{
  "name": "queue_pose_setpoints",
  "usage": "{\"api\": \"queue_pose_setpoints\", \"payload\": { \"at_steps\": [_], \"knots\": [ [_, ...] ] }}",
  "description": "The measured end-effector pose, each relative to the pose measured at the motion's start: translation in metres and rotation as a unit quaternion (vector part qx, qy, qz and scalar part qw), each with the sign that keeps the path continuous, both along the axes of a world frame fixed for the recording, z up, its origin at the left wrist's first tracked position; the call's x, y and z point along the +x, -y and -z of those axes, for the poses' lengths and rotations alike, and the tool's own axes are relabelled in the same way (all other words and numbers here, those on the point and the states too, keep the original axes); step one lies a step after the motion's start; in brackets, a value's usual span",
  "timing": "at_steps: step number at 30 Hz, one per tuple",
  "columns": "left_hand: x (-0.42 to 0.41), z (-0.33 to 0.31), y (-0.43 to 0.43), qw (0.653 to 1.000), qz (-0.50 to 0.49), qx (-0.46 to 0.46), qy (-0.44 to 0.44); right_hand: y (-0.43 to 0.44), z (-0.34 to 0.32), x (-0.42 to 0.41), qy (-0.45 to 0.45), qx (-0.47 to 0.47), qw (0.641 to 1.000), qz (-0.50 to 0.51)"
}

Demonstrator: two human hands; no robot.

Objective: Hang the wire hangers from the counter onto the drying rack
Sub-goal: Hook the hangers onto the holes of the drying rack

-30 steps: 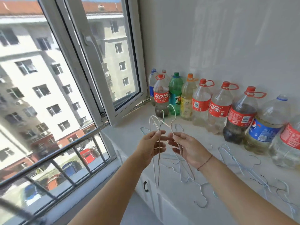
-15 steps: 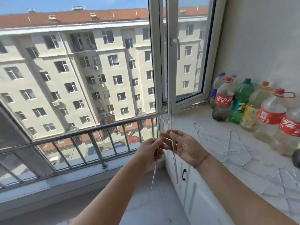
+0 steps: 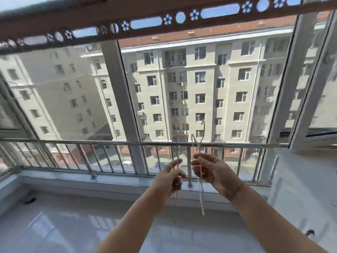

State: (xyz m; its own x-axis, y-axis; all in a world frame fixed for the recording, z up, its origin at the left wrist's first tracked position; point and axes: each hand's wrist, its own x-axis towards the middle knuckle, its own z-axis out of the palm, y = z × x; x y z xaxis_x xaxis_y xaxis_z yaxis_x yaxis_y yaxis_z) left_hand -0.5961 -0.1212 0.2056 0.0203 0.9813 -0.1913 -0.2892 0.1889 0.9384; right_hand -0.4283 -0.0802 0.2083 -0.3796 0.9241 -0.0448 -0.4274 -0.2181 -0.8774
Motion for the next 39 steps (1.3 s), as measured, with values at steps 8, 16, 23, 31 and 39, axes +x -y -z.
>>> {"api": "queue_pose_setpoints", "payload": {
  "at_steps": [8, 16, 23, 31, 39],
  "knots": [
    [-0.197, -0.040, 0.041, 0.996, -0.026, 0.018, -0.084, 0.011, -0.032, -0.180, -0.016, 0.007, 0.999, -0.045],
    [-0.331, -0.090, 0.051, 0.993, -0.085, 0.047, -0.074, 0.002, -0.079, -0.315, 0.019, 0.066, 0.994, -0.085],
    [-0.424, -0.139, 0.015, 0.972, -0.216, 0.092, -0.026, -0.034, -0.128, -0.417, 0.024, 0.140, 0.983, -0.118],
    [-0.504, -0.206, -0.032, 0.939, -0.275, 0.191, -0.083, -0.085, -0.182, -0.522, 0.003, 0.192, 0.970, -0.147],
    [-0.558, -0.233, -0.069, 0.910, -0.310, 0.247, -0.118, -0.118, -0.226, -0.591, 0.005, 0.235, 0.961, -0.148]
  ]
}}
